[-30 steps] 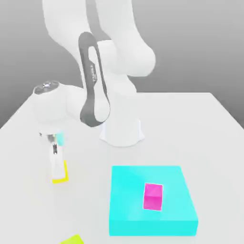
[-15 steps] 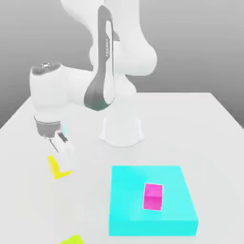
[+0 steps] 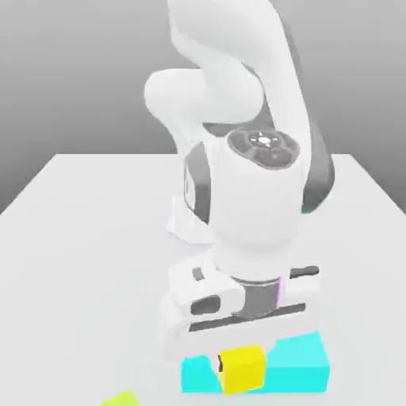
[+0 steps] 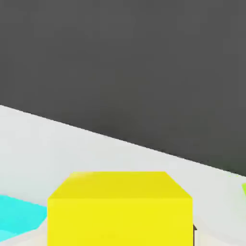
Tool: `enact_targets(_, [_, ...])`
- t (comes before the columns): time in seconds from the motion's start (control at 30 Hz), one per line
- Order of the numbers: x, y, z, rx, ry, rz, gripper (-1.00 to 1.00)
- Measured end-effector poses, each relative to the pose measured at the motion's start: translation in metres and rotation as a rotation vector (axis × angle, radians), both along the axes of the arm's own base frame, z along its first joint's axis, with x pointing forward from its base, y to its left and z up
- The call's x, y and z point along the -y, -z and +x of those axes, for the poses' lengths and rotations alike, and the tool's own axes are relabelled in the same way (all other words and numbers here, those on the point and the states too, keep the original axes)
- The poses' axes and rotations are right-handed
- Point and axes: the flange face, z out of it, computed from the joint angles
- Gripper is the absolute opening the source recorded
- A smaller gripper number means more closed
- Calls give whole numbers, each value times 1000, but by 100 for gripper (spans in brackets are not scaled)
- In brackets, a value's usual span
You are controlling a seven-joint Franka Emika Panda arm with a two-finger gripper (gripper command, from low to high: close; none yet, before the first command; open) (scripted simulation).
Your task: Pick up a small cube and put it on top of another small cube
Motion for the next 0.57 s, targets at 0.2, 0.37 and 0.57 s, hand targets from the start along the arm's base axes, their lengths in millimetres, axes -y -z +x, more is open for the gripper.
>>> enact_targets(0.2, [-150, -12, 2, -11, -483, 26, -100])
enact_targets(0.37, [-207, 38, -7, -13, -661, 38, 100])
enact_targets(0.57, [-208, 45, -7, -12, -665, 37, 100])
